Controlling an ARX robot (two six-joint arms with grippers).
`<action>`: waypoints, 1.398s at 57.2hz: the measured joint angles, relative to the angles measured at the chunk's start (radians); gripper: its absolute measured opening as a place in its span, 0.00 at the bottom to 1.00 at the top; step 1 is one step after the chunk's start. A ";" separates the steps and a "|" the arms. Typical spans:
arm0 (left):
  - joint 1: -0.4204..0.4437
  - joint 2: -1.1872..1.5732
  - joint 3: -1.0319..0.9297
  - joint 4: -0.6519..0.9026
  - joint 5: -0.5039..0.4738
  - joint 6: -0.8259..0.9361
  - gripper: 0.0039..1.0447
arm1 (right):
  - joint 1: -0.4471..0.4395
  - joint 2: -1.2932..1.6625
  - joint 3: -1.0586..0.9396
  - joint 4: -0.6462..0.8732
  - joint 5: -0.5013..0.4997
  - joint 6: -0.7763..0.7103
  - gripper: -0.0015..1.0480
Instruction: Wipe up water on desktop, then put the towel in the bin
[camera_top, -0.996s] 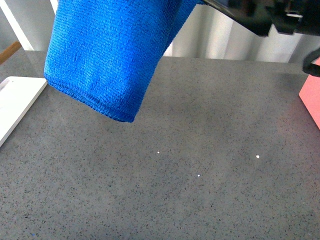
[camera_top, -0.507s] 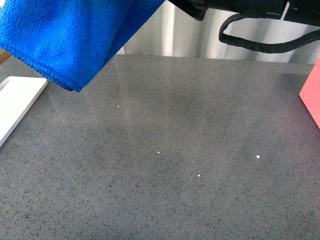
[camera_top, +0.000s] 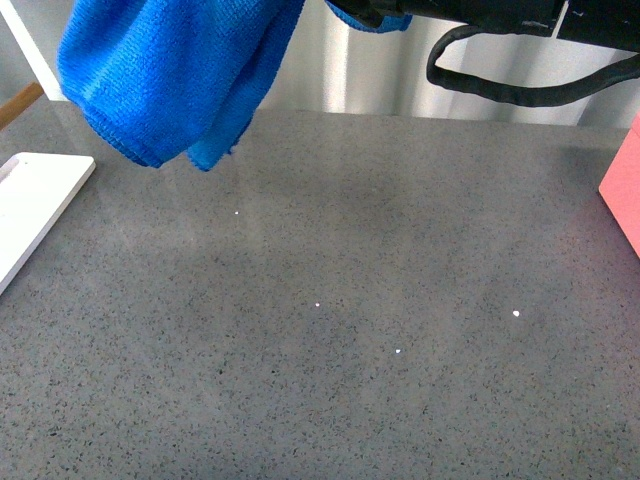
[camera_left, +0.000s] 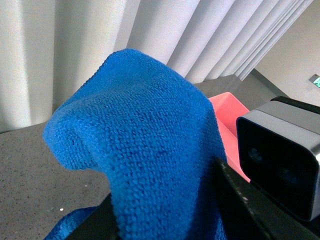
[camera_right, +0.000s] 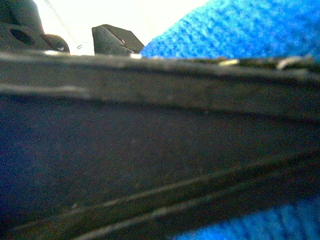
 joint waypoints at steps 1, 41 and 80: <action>0.000 0.000 0.000 0.000 0.000 0.000 0.43 | 0.000 -0.001 -0.001 -0.002 0.001 -0.003 0.09; -0.004 0.000 0.000 0.000 0.006 -0.001 0.94 | -0.023 -0.021 -0.040 -0.032 0.038 -0.044 0.05; 0.109 -0.335 -0.611 0.475 -0.686 0.204 0.13 | -0.073 -0.045 -0.090 -0.059 0.055 -0.052 0.05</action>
